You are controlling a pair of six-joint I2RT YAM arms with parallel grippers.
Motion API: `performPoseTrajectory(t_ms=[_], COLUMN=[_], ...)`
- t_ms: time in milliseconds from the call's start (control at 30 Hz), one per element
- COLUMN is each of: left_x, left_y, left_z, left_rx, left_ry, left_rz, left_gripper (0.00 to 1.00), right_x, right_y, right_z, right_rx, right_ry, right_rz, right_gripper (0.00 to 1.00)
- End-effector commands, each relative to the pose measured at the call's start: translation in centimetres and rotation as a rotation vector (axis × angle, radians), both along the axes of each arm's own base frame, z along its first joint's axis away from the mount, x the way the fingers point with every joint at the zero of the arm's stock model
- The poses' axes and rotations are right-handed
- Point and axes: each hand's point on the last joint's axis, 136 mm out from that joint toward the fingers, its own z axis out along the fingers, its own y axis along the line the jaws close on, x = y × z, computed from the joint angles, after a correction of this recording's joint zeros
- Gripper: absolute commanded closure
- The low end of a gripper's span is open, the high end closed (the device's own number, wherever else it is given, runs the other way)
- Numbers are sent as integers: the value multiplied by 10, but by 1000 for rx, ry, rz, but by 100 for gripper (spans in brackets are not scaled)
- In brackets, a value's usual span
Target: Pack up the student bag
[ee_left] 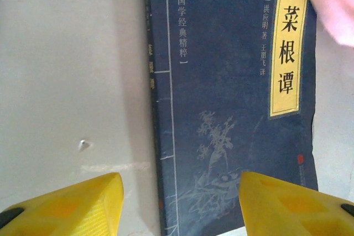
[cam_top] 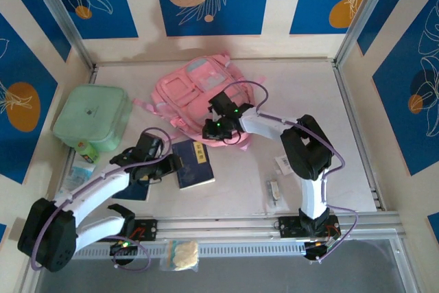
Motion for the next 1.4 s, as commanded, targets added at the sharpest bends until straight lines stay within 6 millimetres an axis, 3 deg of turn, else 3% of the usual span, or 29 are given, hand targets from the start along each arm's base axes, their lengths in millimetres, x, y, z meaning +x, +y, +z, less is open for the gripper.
performPoseTrajectory(t_ms=[0, 100, 233, 367, 567, 833, 1000, 1167, 1233, 1367], left_x=[5, 6, 7, 7, 8, 1, -10, -21, -23, -22], left_y=[-7, -6, -9, -16, -21, -22, -11, 7, 12, 10], left_z=[-1, -7, -11, -15, -20, -34, -43, -43, -43, -42], left_rx=[-43, -40, -49, -83, -94, -71, -21, 65, 87, 78], left_ry=[-1, 17, 29, 45, 54, 99, 127, 130, 126, 126], left_rz=[3, 17, 25, 11, 1, -18, -16, -17, -23, -36], left_gripper=[43, 43, 42, 42, 42, 44, 46, 46, 46, 46], right_x=[-12, -42, -81, -101, -104, -105, -126, -149, -149, -128], right_y=[-7, -11, -17, -21, -18, 1, 24, 51, 52, 38], right_z=[20, 23, 12, -7, -22, -37, -32, -14, -9, -13], right_rx=[-8, -1, 5, 4, -48, -70, -24, 5, 6, -4], right_ry=[-39, 8, 99, 186, 216, 226, 244, 242, 238, 247], right_rz=[32, 44, 38, 13, 20, 29, 63, 116, 112, 59], right_gripper=[80, 76, 69, 63, 51, 48, 48, 48, 48, 47])
